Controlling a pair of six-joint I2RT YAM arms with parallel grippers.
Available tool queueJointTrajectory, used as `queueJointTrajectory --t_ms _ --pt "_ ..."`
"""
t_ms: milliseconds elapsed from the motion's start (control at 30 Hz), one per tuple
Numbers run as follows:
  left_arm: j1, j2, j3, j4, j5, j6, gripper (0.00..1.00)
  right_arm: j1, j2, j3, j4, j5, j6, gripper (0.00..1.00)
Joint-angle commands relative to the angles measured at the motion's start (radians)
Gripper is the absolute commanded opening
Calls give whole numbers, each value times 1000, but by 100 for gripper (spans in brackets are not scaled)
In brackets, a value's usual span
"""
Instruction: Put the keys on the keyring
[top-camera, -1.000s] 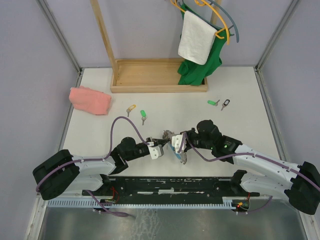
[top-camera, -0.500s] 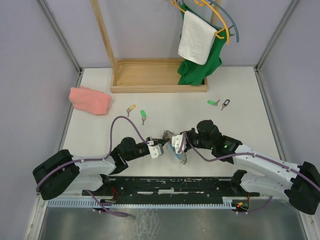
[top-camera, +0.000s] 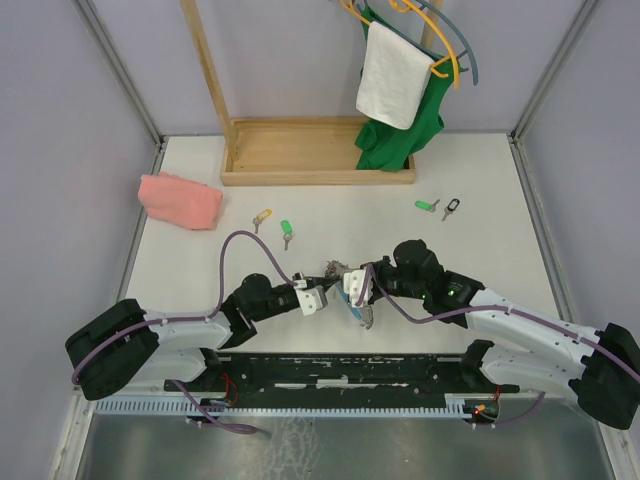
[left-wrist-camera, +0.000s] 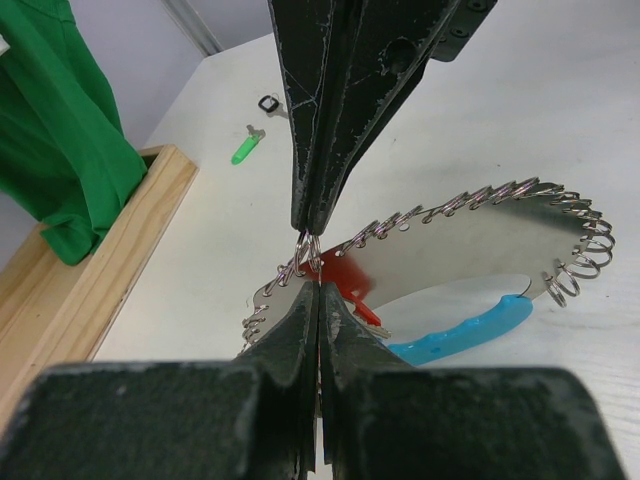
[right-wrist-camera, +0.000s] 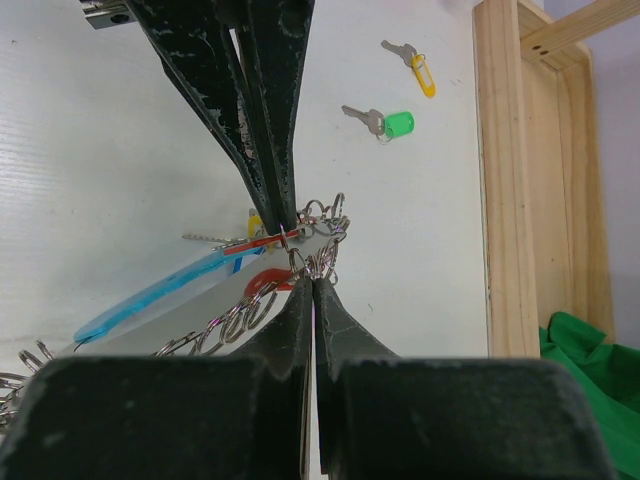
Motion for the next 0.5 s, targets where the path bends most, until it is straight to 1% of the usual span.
queueJointTrajectory --t_ms 0,467 --pt "-4 -17 34 70 -27 -39 3 6 -20 24 70 -11 -4 1" --pt "-5 -26 39 56 -29 -60 3 6 -24 22 78 -2 -2 1"
